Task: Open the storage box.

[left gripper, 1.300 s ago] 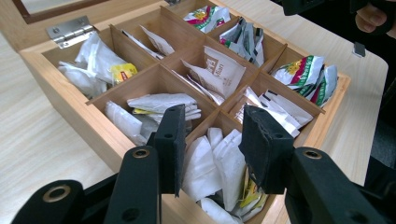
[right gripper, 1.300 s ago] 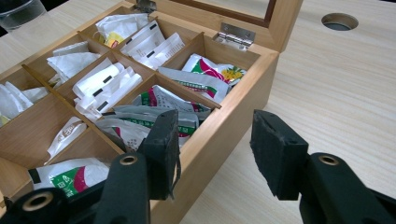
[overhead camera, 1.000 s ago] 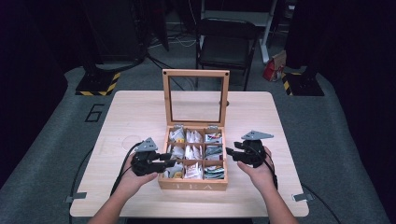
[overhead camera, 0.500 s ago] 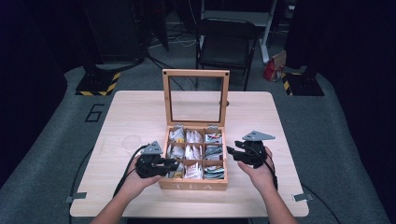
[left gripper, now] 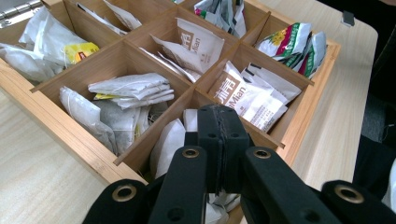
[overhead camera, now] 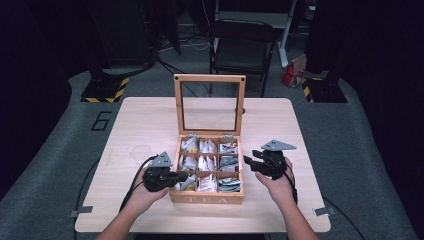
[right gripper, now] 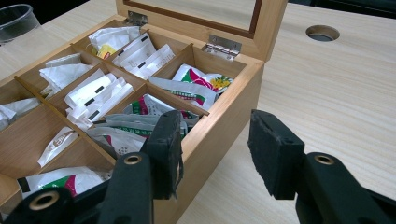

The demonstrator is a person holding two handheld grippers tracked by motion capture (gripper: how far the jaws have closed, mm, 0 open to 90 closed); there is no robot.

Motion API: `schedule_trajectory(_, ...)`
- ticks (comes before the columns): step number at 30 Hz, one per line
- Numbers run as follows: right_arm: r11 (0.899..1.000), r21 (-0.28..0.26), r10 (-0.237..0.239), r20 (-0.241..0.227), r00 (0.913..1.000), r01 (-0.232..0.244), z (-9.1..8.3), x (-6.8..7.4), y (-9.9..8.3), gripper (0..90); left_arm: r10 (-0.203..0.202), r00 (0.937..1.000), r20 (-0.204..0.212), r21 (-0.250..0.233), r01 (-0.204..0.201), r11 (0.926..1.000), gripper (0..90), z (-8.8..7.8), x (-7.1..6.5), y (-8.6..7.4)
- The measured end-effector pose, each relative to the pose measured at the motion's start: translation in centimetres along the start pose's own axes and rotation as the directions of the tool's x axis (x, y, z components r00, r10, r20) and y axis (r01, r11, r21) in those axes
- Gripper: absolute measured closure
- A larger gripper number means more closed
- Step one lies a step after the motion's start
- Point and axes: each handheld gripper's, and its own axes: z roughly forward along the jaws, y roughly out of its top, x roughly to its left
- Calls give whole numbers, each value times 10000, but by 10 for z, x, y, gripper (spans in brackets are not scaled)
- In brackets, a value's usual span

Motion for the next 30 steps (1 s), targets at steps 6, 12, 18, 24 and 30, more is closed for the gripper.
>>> schedule_trajectory(6,10000,17,-12,19,10000,12,1,0,-1,537,-19,9998,-181,-353,13,9994,898,-5,0,4)
schedule_trajectory(12,10000,-54,70,-10,10000,-70,-1,0,0,537,-30,9997,-260,-719,11,9974,898,-15,-2,13)
schedule_trajectory(18,10000,-41,43,3,10000,-43,0,1,-1,537,-220,9988,-440,-1253,163,9920,898,-32,-2,23)
schedule_trajectory(24,10000,25,93,2,10000,-93,2,0,-2,536,-482,9974,-533,-1546,395,9872,898,-42,0,27)
schedule_trajectory(30,9999,105,65,-13,10000,-65,3,0,-2,536,-534,9951,-832,-1619,394,9860,898,-53,4,31)
